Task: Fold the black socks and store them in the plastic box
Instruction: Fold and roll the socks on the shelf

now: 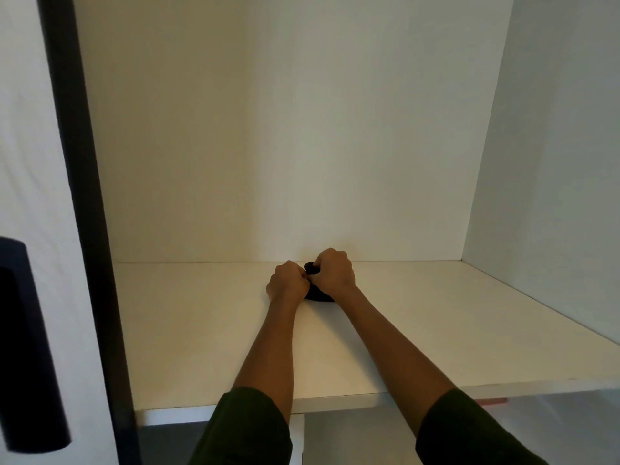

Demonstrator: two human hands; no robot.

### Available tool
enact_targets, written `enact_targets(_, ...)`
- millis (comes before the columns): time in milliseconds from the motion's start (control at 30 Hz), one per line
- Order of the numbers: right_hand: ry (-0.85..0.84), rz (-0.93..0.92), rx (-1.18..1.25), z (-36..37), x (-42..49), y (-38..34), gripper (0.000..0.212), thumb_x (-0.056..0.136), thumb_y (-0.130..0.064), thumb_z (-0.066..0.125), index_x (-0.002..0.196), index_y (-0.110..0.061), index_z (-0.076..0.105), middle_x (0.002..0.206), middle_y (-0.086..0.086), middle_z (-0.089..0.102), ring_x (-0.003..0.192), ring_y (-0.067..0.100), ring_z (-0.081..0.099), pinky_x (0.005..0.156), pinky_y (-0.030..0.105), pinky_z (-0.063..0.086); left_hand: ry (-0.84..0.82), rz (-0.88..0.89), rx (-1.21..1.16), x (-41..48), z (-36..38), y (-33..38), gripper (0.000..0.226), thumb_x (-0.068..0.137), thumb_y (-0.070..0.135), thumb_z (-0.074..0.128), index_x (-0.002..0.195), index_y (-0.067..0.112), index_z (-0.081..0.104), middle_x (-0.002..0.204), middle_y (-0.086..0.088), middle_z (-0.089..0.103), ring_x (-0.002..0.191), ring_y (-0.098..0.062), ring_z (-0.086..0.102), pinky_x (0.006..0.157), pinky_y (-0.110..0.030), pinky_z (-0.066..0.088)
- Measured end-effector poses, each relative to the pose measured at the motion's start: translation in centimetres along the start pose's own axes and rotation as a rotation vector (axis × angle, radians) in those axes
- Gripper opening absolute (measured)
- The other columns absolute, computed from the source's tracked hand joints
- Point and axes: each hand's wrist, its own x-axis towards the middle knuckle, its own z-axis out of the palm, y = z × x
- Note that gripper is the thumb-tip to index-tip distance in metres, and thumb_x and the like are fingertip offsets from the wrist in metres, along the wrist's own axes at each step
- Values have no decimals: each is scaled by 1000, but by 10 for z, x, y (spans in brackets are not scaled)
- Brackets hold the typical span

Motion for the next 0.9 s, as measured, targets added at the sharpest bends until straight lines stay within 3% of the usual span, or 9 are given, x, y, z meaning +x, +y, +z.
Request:
enact_targets(133, -119, 33, 124, -3, 1, 11, 16, 71, -11, 67, 63, -3, 56, 50, 3, 43, 47, 14, 40, 44, 19, 29, -25, -27, -31, 1, 0, 0, 23, 84, 4, 47, 87, 8, 70, 102, -12, 67, 94, -31, 64, 68, -29, 42)
enact_targets(200, -150, 34, 195, -9, -2, 14, 16, 73, -12, 62, 62, -1, 59, 53, 8, 44, 53, 17, 41, 50, 22, 30, -6, -76, -80, 1, -1, 3, 21, 86, 6, 45, 83, 9, 65, 106, -13, 66, 94, -32, 62, 70, -29, 40)
enact_targets(333, -207, 160, 398, -15, -3, 13, 14, 79, -13, 54, 70, -3, 57, 73, 13, 50, 69, 24, 49, 67, 35, 48, 16, -153, -205, 4, 0, 7, 30, 87, 20, 46, 106, 3, 63, 114, -12, 65, 103, -32, 61, 75, -30, 40)
enact_targets(500, -238, 4, 104, -11, -4, 16, 22, 81, -2, 56, 95, 5, 71, 94, 21, 71, 86, 30, 65, 79, 33, 53, 20, -154, -270, 7, 3, 4, 53, 80, 49, 63, 99, -1, 67, 103, -14, 70, 96, -34, 67, 74, -34, 51)
enact_targets(633, -181, -91, -12, -11, -7, 16, 33, 71, -17, 78, 101, -3, 73, 101, 13, 73, 97, 26, 68, 88, 32, 54, 3, -105, -260, 11, 4, 1, 36, 79, 31, 72, 61, 4, 57, 62, -11, 60, 56, -27, 59, 62, -35, 54)
enact_targets(700, -159, -98, -75, -12, -7, 15, 44, 71, -26, 79, 109, -6, 69, 109, 10, 70, 103, 25, 64, 87, 30, 50, -13, -88, -231, 11, 3, 1, 23, 83, 20, 68, 68, 3, 62, 56, -8, 55, 47, -23, 55, 61, -33, 55)
enact_targets(767, -178, -79, -187, -13, -9, 16, 50, 78, -36, 71, 120, -11, 61, 119, 6, 63, 115, 26, 55, 93, 35, 43, -11, -84, -207, 10, 3, 0, 15, 85, 18, 65, 73, 8, 63, 62, -7, 56, 57, -26, 59, 65, -32, 54)
enact_targets(833, -299, -52, -274, -12, -10, 18, 51, 86, -43, 58, 127, -14, 52, 128, 6, 55, 123, 28, 47, 99, 42, 35, 3, -83, -201, 11, 3, -3, 22, 85, 18, 64, 65, 16, 54, 69, -5, 57, 71, -29, 61, 72, -32, 53)
enact_targets(900, -445, -20, -272, -9, -9, 21, 55, 92, -44, 46, 140, -17, 37, 144, 6, 41, 132, 30, 39, 109, 50, 26, -15, -91, -218, 12, 3, -4, 13, 86, 19, 62, 74, 15, 63, 81, -12, 65, 83, -33, 67, 78, -34, 54)
